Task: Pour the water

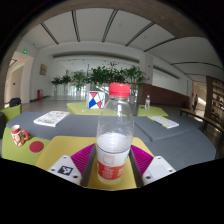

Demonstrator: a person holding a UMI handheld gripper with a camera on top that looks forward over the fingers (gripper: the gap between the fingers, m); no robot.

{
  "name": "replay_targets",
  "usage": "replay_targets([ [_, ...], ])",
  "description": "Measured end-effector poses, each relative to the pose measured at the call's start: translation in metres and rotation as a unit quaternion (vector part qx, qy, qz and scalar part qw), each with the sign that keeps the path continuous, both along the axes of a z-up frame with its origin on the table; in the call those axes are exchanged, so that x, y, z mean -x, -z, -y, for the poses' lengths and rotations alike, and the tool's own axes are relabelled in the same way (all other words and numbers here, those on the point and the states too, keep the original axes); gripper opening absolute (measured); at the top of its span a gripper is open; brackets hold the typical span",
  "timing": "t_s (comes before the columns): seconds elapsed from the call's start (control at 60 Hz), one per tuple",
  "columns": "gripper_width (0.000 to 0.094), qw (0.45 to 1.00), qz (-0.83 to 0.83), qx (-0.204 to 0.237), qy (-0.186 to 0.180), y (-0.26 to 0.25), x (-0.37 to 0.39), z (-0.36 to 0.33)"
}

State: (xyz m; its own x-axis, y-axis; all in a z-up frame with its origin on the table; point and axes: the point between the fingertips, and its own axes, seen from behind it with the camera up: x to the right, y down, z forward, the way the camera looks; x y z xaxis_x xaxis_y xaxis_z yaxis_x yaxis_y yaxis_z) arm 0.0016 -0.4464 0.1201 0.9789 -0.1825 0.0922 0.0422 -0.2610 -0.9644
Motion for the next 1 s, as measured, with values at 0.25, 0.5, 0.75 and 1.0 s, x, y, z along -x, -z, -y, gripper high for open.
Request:
replay_targets([
  [0.25,0.0377,1.0,0.013,-0.018,0.013,-0.006,-0.01,-0.011],
  [0.5,0.0345,0.994,0.092,-0.022,0.053,-0.046,-0.016,-0.009],
  [0.75,0.0346,0.944,0.309,-0.07,0.088,-0.181,0.014,-0.034],
  [1.0,0.0344,0.787,0.603,-0.124,0.032,-0.28,0.163,-0.1],
])
